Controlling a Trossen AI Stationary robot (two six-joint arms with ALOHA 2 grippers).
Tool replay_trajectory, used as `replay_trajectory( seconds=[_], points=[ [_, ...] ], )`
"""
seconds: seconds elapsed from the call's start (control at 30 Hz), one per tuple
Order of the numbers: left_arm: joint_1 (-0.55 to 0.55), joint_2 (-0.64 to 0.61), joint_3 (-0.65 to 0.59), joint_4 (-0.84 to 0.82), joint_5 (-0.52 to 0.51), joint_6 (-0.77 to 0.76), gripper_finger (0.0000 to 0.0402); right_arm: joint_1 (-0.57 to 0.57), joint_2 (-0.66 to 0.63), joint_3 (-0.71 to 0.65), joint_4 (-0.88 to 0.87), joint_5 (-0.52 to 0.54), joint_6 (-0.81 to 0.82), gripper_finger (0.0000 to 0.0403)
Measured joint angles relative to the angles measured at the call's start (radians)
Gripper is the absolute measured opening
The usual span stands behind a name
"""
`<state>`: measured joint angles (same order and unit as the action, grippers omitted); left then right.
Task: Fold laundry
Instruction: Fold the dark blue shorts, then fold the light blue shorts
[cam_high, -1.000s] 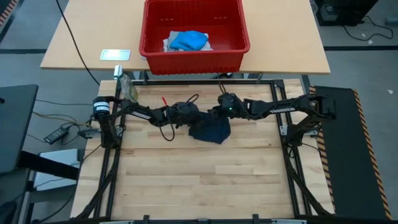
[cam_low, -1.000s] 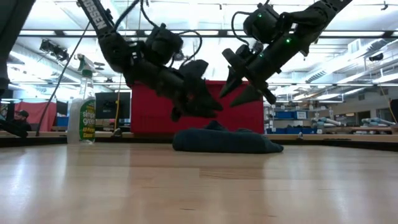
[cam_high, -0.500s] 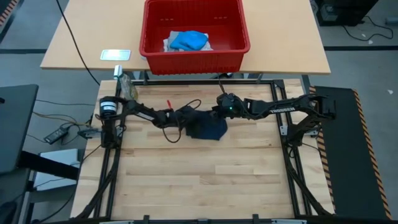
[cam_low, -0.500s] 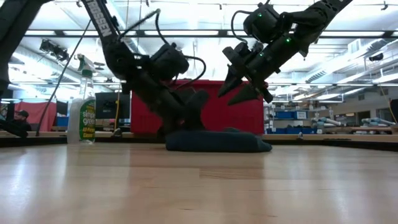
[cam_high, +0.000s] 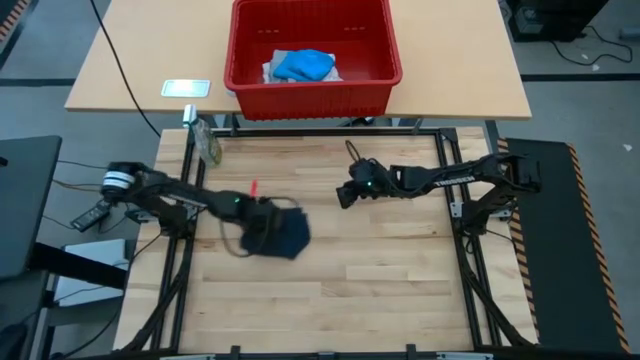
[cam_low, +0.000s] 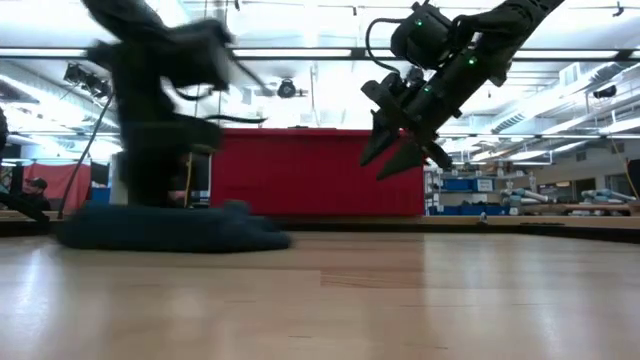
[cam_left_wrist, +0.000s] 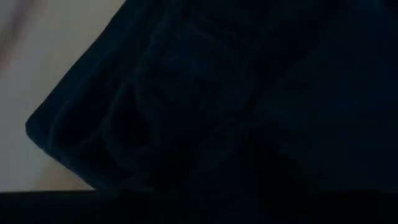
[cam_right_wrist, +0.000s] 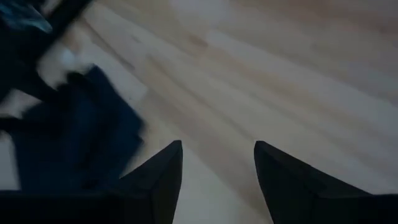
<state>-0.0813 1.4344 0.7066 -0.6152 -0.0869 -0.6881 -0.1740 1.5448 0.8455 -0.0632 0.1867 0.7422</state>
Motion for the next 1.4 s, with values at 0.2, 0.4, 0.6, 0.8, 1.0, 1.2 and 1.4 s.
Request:
replay_trajectory(
  seconds=[0.2, 0.4, 0.6, 0.8, 1.0, 1.2, 1.4],
  points=[
    [-0.2, -0.163, -0.135, -0.059, 0.06, -0.257, 0.0171, 0.087, 0.0, 0.0, -0.075, 0.031, 0.075, 0.0204],
    [-0.397, -0.22, -0.159, -0.066, 0.182, -0.446, 0.0171, 0.153, 0.0, 0.0, -0.072, 0.056, 0.126, 0.0197],
    [-0.529, -0.226, -0.159, -0.056, 0.19, -0.647, 0.0172, 0.168, 0.0, 0.0, -0.031, 0.029, 0.12, 0.0191],
    [-0.556, -0.234, -0.148, -0.009, 0.235, -0.717, 0.0172, 0.146, 0.0, 0.001, 0.082, -0.012, 0.112, 0.0189],
    [-0.547, -0.246, -0.087, -0.101, 0.235, -0.705, 0.0172, 0.11, 0.0, 0.053, 0.097, -0.048, 0.035, 0.0189],
    [-0.481, -0.296, -0.002, -0.198, 0.19, -0.631, 0.0172, 0.055, 0.0, 0.106, 0.093, -0.053, -0.06, 0.0189],
    [-0.38, -0.351, 0.068, -0.308, 0.125, -0.538, 0.0172, -0.025, 0.0, 0.157, 0.091, -0.107, -0.147, 0.0189]
  ],
)
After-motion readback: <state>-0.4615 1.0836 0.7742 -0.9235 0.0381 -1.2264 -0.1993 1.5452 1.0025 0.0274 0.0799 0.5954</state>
